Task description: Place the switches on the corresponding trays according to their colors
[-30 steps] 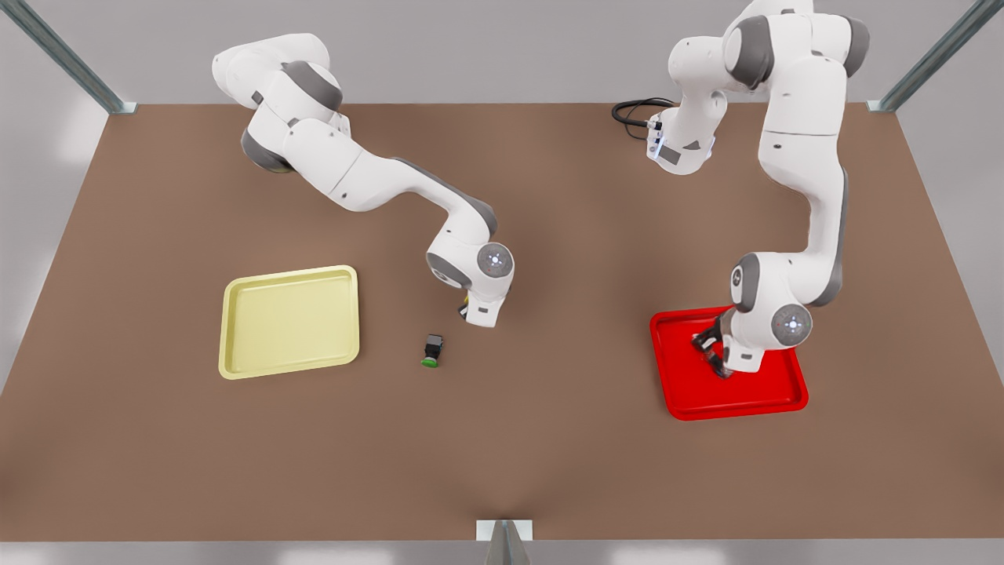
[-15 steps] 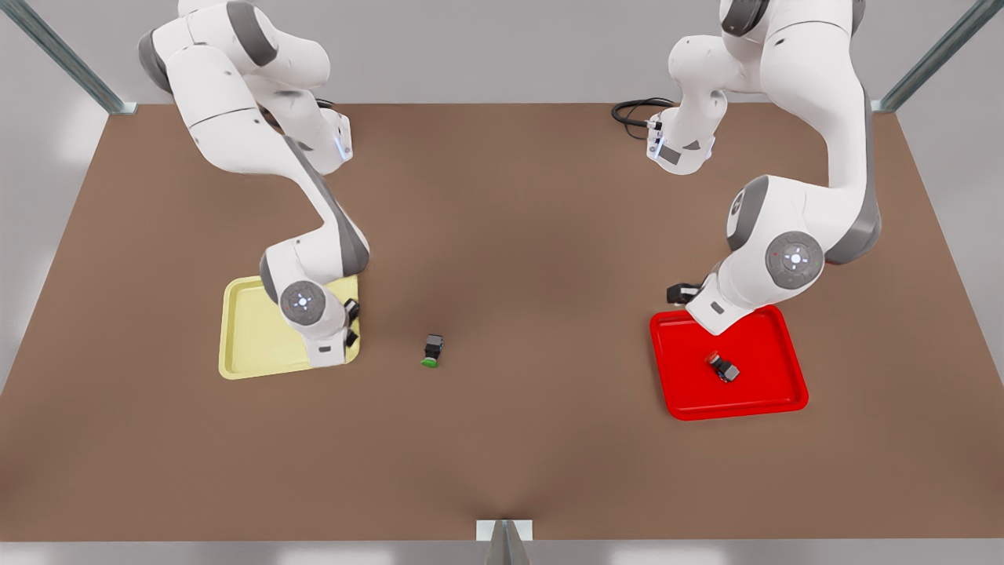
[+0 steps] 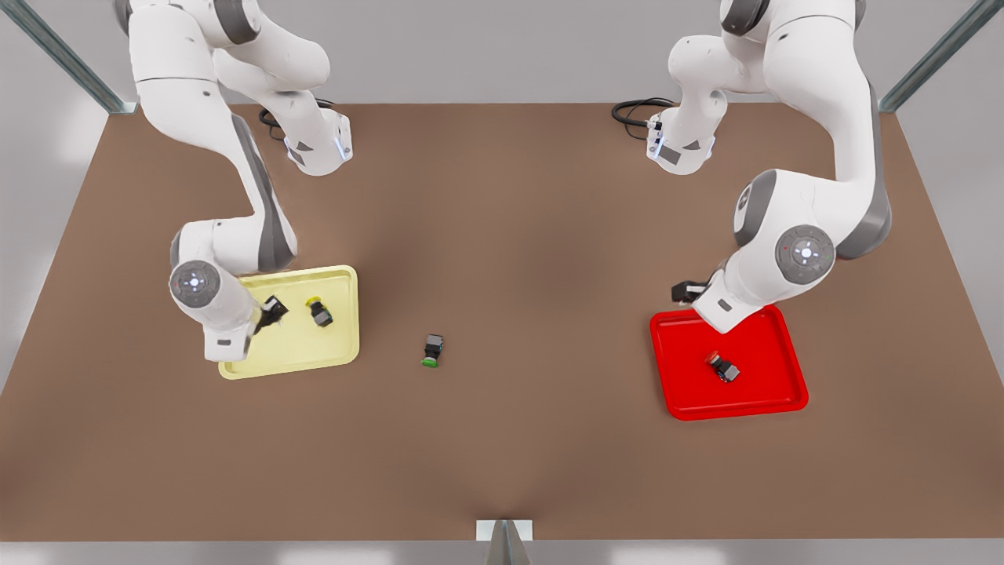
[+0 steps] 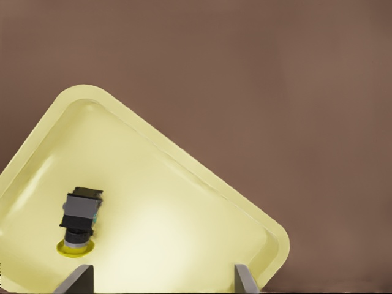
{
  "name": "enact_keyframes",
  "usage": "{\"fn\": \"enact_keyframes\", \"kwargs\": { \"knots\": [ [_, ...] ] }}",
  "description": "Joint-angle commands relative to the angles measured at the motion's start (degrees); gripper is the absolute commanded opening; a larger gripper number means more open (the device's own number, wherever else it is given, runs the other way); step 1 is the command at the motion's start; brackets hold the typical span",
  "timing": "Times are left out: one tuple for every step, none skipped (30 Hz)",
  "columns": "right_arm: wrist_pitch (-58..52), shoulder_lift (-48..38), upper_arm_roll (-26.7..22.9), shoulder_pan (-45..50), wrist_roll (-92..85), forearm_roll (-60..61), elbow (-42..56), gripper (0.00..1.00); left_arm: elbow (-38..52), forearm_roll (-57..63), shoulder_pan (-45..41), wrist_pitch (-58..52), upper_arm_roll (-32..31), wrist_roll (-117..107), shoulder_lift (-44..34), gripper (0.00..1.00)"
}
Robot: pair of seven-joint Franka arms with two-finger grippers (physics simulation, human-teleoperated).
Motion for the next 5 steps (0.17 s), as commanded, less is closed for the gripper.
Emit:
{"fn": "enact_keyframes", "kwargs": {
  "knots": [
    [-4.18, -0.29, 0.00, 1.62, 4.54, 0.02, 3.36, 1.00, 0.00, -0.16, 0.00, -0.32, 0.00, 0.00, 0.00, 1.00],
    [-11.75, -0.99, 0.26, 2.85, 16.14, 0.20, 9.25, 1.00, 0.00, -0.16, 0.00, -0.67, 0.00, 0.00, 0.00, 1.00],
    [-18.69, -0.99, 0.08, 4.09, 25.74, 0.64, 14.26, 1.00, 0.00, -0.16, 0.09, -0.76, 0.00, 0.00, 0.00, 1.00],
    [-20.80, -0.82, -2.64, 4.09, 26.36, 5.73, 17.52, 1.00, 0.00, -0.16, 0.00, -0.76, 0.00, 0.00, 0.00, 1.00],
    [-23.18, -0.55, -2.82, 3.65, 26.53, 6.09, 19.89, 1.00, 0.00, -0.16, 0.00, -0.76, 0.00, 0.00, 0.00, 1.00]
  ]
}}
